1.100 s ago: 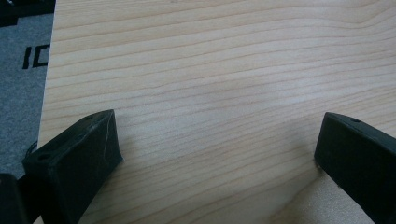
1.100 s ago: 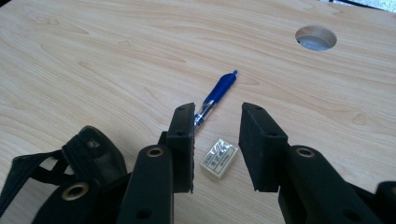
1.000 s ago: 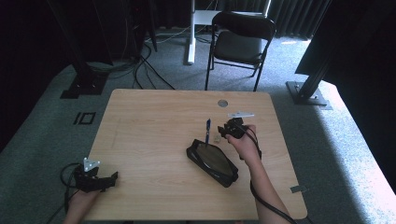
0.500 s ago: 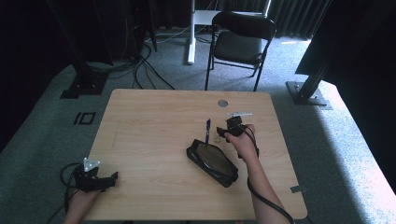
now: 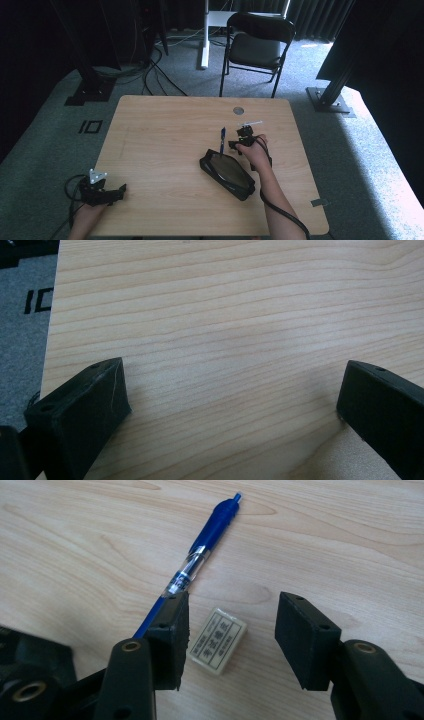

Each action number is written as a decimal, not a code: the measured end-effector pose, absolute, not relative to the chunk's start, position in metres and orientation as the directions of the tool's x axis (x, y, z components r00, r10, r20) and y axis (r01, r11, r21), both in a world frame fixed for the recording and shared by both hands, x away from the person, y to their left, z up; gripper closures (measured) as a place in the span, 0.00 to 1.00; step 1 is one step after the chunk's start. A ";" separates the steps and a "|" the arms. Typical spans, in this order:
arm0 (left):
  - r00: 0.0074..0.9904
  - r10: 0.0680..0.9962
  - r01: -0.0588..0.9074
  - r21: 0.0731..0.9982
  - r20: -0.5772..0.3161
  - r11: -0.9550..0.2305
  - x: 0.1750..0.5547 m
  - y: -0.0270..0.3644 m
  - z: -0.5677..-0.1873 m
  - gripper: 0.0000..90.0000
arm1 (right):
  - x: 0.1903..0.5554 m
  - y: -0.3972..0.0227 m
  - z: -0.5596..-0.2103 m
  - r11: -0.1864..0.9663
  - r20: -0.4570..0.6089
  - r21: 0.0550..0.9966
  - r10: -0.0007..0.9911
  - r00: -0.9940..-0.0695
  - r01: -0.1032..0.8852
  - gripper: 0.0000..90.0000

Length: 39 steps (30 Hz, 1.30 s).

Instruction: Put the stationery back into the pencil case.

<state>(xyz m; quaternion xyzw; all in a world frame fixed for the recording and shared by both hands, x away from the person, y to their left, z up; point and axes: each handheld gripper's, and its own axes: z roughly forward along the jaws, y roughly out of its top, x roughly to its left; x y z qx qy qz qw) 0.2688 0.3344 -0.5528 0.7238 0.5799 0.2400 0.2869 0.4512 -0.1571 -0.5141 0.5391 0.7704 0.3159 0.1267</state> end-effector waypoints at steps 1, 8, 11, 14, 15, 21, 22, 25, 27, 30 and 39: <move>0.212 0.977 0.702 0.693 0.015 -0.163 0.269 0.334 -0.553 0.00 | 0.452 -0.157 -0.515 0.213 0.148 0.623 0.912 -0.381 0.753 0.53; 0.212 0.977 0.702 0.694 0.015 -0.163 0.269 0.334 -0.553 0.00 | 0.454 -0.151 -0.524 0.211 0.158 0.586 0.917 -0.366 0.783 0.54; 0.212 0.977 0.702 0.694 0.015 -0.163 0.269 0.334 -0.553 0.00 | 0.455 -0.150 -0.527 0.213 0.155 0.573 0.920 -0.360 0.791 0.55; 0.212 0.977 0.702 0.694 0.015 -0.163 0.269 0.334 -0.553 0.00 | 0.456 -0.148 -0.528 0.219 0.147 0.571 0.921 -0.362 0.791 0.56; 0.212 0.977 0.702 0.694 0.015 -0.163 0.269 0.334 -0.553 0.00 | 0.456 -0.147 -0.528 0.221 0.143 0.569 0.922 -0.360 0.792 0.57; 0.212 0.977 0.702 0.694 0.015 -0.163 0.269 0.334 -0.553 0.00 | 0.455 -0.144 -0.527 0.252 0.099 0.559 0.926 -0.365 0.790 0.62; 0.212 0.977 0.702 0.694 0.015 -0.163 0.269 0.334 -0.553 0.00 | 0.454 -0.144 -0.527 0.263 0.086 0.555 0.925 -0.369 0.789 0.62; 0.212 0.977 0.702 0.694 0.015 -0.163 0.269 0.334 -0.553 0.00 | 0.453 -0.144 -0.526 0.300 0.048 0.546 0.921 -0.387 0.782 0.75; 0.212 0.977 0.702 0.694 0.014 -0.163 0.269 0.334 -0.553 0.00 | 0.452 -0.146 -0.524 0.308 0.038 0.539 0.921 -0.388 0.784 0.76; 0.212 0.977 0.702 0.694 0.015 -0.163 0.269 0.334 -0.553 0.00 | 0.452 -0.149 -0.520 0.303 0.042 0.552 0.921 -0.388 0.777 0.76; 0.212 0.977 0.702 0.694 0.015 -0.163 0.269 0.334 -0.553 0.00 | 0.447 -0.159 -0.505 0.313 0.051 0.562 0.911 -0.410 0.766 0.76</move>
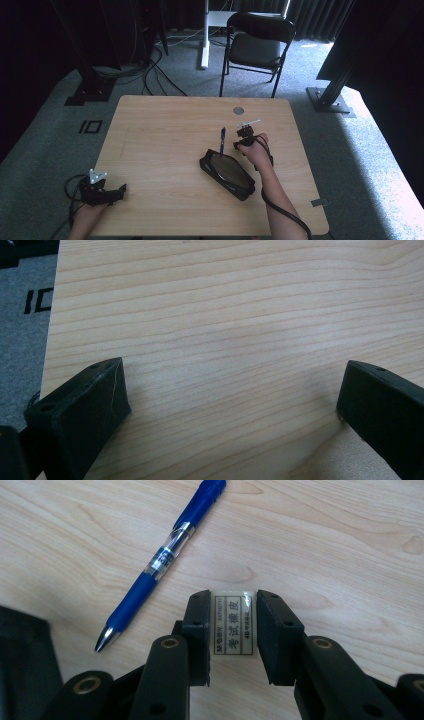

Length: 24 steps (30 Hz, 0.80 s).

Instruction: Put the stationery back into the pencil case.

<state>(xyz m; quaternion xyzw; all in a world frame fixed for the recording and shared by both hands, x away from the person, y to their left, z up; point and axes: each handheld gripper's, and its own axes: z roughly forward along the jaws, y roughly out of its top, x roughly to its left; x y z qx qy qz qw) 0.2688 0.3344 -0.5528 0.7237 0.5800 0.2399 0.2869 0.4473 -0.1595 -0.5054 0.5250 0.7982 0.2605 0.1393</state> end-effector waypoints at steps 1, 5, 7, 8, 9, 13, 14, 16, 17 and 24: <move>0.212 0.977 0.702 0.694 0.015 -0.163 0.269 0.334 -0.553 0.00 | 0.446 -0.161 -0.504 0.317 0.051 0.558 0.909 -0.413 0.767 0.76; 0.212 0.977 0.702 0.694 0.015 -0.163 0.269 0.334 -0.553 0.00 | 0.442 -0.165 -0.498 0.322 0.047 0.560 0.907 -0.418 0.763 0.76; 0.212 0.977 0.702 0.694 0.015 -0.163 0.269 0.334 -0.553 0.00 | 0.440 -0.167 -0.494 0.325 0.046 0.571 0.904 -0.424 0.754 0.76; 0.212 0.977 0.702 0.694 0.015 -0.163 0.269 0.334 -0.553 0.00 | 0.439 -0.168 -0.493 0.328 0.044 0.574 0.902 -0.429 0.750 0.76; 0.212 0.977 0.702 0.694 0.015 -0.163 0.269 0.334 -0.553 0.00 | 0.438 -0.169 -0.491 0.333 0.042 0.573 0.901 -0.432 0.749 0.76; 0.212 0.977 0.702 0.694 0.015 -0.163 0.269 0.334 -0.553 0.00 | 0.433 -0.171 -0.484 0.337 0.045 0.588 0.894 -0.445 0.736 0.76; 0.212 0.977 0.702 0.694 0.015 -0.163 0.269 0.334 -0.553 0.00 | 0.431 -0.171 -0.481 0.340 0.043 0.592 0.892 -0.450 0.731 0.76; 0.212 0.977 0.702 0.694 0.015 -0.163 0.269 0.334 -0.553 0.00 | 0.426 -0.170 -0.476 0.346 0.043 0.603 0.885 -0.463 0.718 0.76; 0.212 0.977 0.702 0.694 0.015 -0.163 0.269 0.334 -0.553 0.00 | 0.424 -0.169 -0.473 0.353 0.037 0.608 0.883 -0.469 0.712 0.76; 0.212 0.977 0.702 0.694 0.015 -0.163 0.269 0.334 -0.553 0.00 | 0.413 -0.172 -0.452 0.365 0.028 0.640 0.868 -0.495 0.676 0.76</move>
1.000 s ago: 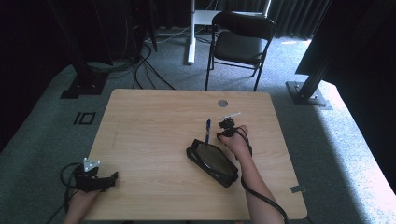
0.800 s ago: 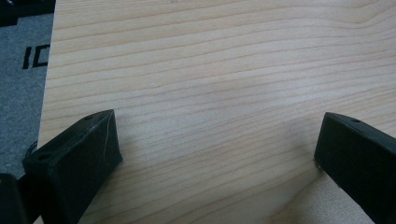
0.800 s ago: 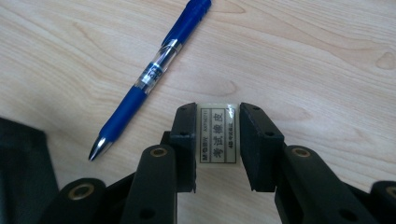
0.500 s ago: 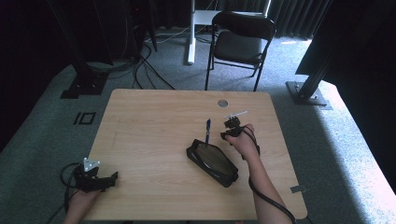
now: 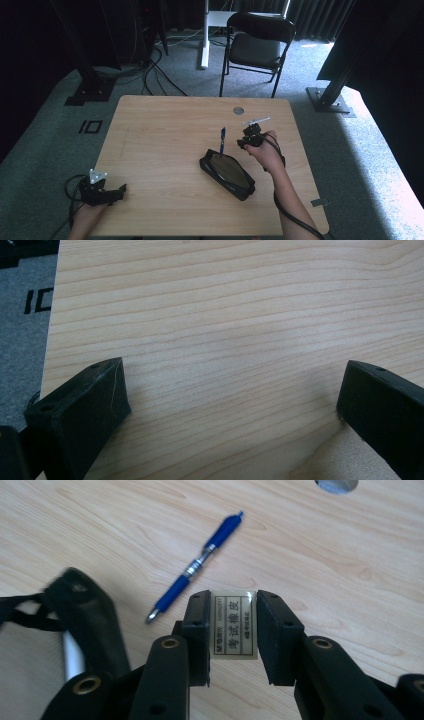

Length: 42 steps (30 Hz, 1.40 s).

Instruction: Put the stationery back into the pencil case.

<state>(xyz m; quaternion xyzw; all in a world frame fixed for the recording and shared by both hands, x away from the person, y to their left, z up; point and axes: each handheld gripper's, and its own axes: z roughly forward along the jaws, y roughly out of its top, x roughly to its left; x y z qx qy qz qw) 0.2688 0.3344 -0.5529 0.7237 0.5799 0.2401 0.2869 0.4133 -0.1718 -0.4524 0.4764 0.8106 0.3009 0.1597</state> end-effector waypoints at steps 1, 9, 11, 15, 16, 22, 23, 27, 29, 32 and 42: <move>0.212 0.977 0.702 0.694 0.015 -0.163 0.269 0.334 -0.553 0.00 | 0.411 -0.172 -0.449 0.367 0.025 0.646 0.866 -0.499 0.670 0.76; 0.212 0.977 0.702 0.694 0.015 -0.163 0.269 0.334 -0.553 0.00 | 0.399 -0.177 -0.429 0.362 0.030 0.681 0.854 -0.519 0.636 0.76; 0.212 0.977 0.702 0.694 0.015 -0.163 0.269 0.334 -0.553 0.00 | 0.396 -0.178 -0.425 0.365 0.031 0.686 0.850 -0.526 0.629 0.76; 0.212 0.977 0.702 0.694 0.015 -0.163 0.269 0.334 -0.553 0.00 | 0.388 -0.178 -0.418 0.367 0.036 0.700 0.838 -0.545 0.612 0.76; 0.212 0.977 0.702 0.694 0.015 -0.163 0.269 0.334 -0.553 0.00 | 0.387 -0.177 -0.416 0.372 0.034 0.704 0.833 -0.553 0.605 0.76; 0.212 0.977 0.701 0.694 0.015 -0.163 0.269 0.334 -0.553 0.00 | 0.375 -0.173 -0.405 0.397 0.016 0.725 0.807 -0.590 0.563 0.76; 0.212 0.977 0.701 0.694 0.015 -0.163 0.269 0.334 -0.553 0.00 | 0.373 -0.172 -0.403 0.400 0.016 0.729 0.801 -0.598 0.556 0.76; 0.213 0.977 0.701 0.694 0.015 -0.164 0.269 0.334 -0.553 0.00 | 0.367 -0.170 -0.399 0.404 0.025 0.737 0.784 -0.620 0.541 0.76; 0.213 0.977 0.702 0.693 0.016 -0.164 0.269 0.334 -0.553 0.00 | 0.363 -0.167 -0.397 0.418 0.018 0.737 0.773 -0.634 0.531 0.76; 0.213 0.977 0.701 0.693 0.016 -0.165 0.269 0.334 -0.553 0.00 | 0.357 -0.163 -0.394 0.436 0.010 0.742 0.752 -0.659 0.509 0.76; 0.212 0.977 0.701 0.694 0.015 -0.163 0.269 0.334 -0.553 0.00 | 0.348 -0.154 -0.394 0.479 0.002 0.730 0.712 -0.702 0.488 0.76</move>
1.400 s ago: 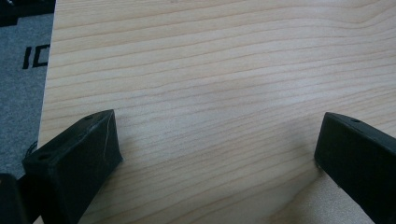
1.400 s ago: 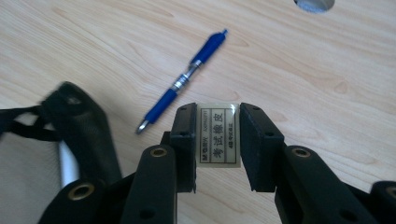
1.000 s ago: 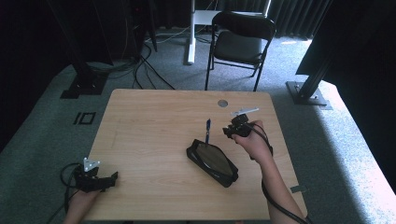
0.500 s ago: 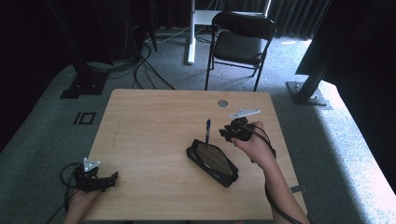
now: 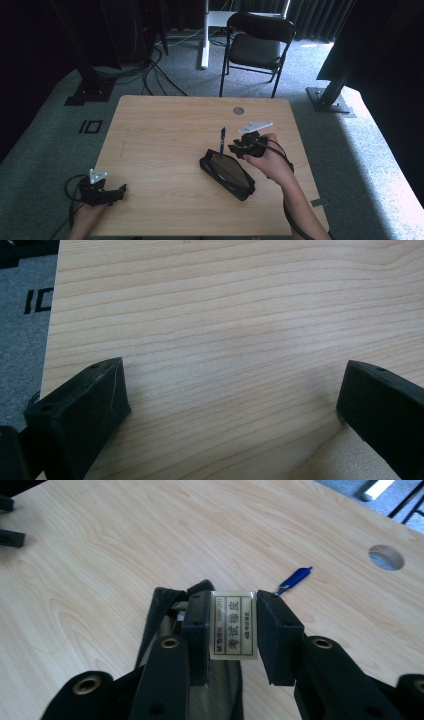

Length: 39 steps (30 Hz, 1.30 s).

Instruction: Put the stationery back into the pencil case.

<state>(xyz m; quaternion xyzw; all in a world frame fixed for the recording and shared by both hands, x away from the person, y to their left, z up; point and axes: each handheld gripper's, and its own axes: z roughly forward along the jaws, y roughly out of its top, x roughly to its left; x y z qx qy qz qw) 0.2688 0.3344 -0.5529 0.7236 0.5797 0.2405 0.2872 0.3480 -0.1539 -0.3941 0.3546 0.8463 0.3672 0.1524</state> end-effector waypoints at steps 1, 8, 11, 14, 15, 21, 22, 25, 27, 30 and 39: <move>0.212 0.977 0.701 0.694 0.015 -0.163 0.269 0.334 -0.553 0.00 | 0.348 -0.154 -0.395 0.483 0.003 0.728 0.707 -0.708 0.486 0.76; 0.212 0.977 0.701 0.695 0.015 -0.163 0.269 0.334 -0.553 0.00 | 0.346 -0.146 -0.404 0.502 0.031 0.710 0.677 -0.735 0.493 0.76; 0.212 0.977 0.701 0.694 0.015 -0.163 0.269 0.334 -0.553 0.00 | 0.346 -0.143 -0.408 0.517 0.028 0.699 0.669 -0.742 0.493 0.76; 0.210 0.978 0.701 0.695 0.013 -0.160 0.269 0.334 -0.553 0.00 | 0.347 -0.141 -0.412 0.524 0.033 0.691 0.665 -0.746 0.498 0.76; 0.212 0.977 0.701 0.694 0.015 -0.162 0.269 0.334 -0.553 0.00 | 0.347 -0.140 -0.414 0.531 0.030 0.685 0.664 -0.747 0.499 0.76; 0.213 0.977 0.701 0.694 0.015 -0.163 0.269 0.334 -0.553 0.00 | 0.350 -0.136 -0.427 0.550 0.042 0.657 0.657 -0.753 0.516 0.76; 0.213 0.977 0.701 0.694 0.015 -0.164 0.269 0.334 -0.553 0.00 | 0.350 -0.135 -0.430 0.551 0.047 0.652 0.657 -0.753 0.521 0.76; 0.212 0.977 0.702 0.694 0.014 -0.163 0.269 0.334 -0.553 0.00 | 0.351 -0.132 -0.437 0.568 0.043 0.634 0.652 -0.757 0.526 0.76; 0.212 0.977 0.702 0.694 0.015 -0.163 0.269 0.334 -0.553 0.00 | 0.353 -0.132 -0.441 0.570 0.046 0.624 0.656 -0.754 0.535 0.76; 0.212 0.977 0.702 0.694 0.015 -0.163 0.269 0.334 -0.553 0.00 | 0.354 -0.133 -0.446 0.569 0.056 0.615 0.660 -0.750 0.546 0.76; 0.212 0.977 0.702 0.694 0.015 -0.163 0.269 0.334 -0.553 0.00 | 0.354 -0.130 -0.458 0.591 0.061 0.580 0.655 -0.753 0.560 0.76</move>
